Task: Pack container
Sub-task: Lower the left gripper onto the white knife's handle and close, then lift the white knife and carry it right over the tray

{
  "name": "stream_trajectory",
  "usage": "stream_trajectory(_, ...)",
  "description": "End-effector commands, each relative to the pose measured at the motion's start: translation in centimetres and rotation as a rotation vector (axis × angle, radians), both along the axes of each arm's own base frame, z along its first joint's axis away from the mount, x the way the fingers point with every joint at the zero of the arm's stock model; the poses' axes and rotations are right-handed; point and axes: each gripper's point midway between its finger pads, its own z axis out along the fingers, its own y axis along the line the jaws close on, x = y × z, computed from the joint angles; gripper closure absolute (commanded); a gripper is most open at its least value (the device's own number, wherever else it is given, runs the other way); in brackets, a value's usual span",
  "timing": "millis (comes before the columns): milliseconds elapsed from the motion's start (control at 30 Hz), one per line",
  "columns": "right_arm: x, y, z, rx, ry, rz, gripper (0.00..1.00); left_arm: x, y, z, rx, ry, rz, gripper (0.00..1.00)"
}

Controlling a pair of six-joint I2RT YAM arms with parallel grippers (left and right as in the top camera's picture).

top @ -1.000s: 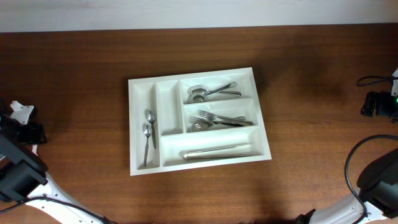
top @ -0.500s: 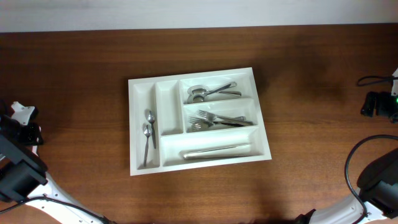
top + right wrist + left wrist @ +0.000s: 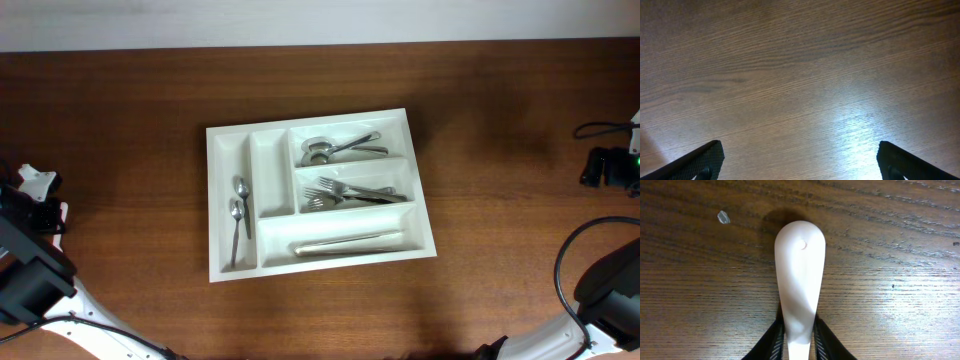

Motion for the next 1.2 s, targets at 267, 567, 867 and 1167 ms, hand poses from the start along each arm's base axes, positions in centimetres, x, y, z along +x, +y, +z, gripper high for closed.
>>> stream_trajectory(267,0.0,0.0,0.0,0.003,-0.005,-0.001,0.01,-0.3,-0.6,-1.2,-0.037,0.016,0.000,0.95)
stream_trajectory(567,0.0,0.0,0.0,0.003,-0.005,-0.001,0.01,-0.1,-0.7,-1.1,-0.036,0.017,0.089,0.98)
stream_trajectory(867,0.0,0.0,0.0,0.003,-0.005,-0.001,0.01,3.7,-2.8,1.0,-0.060,-0.043,0.151,0.98)
stream_trajectory(1167,0.0,0.0,0.0,0.003,-0.005,-0.001,0.01,10.8,-7.5,8.9,-0.061,-0.168,0.191,0.98)
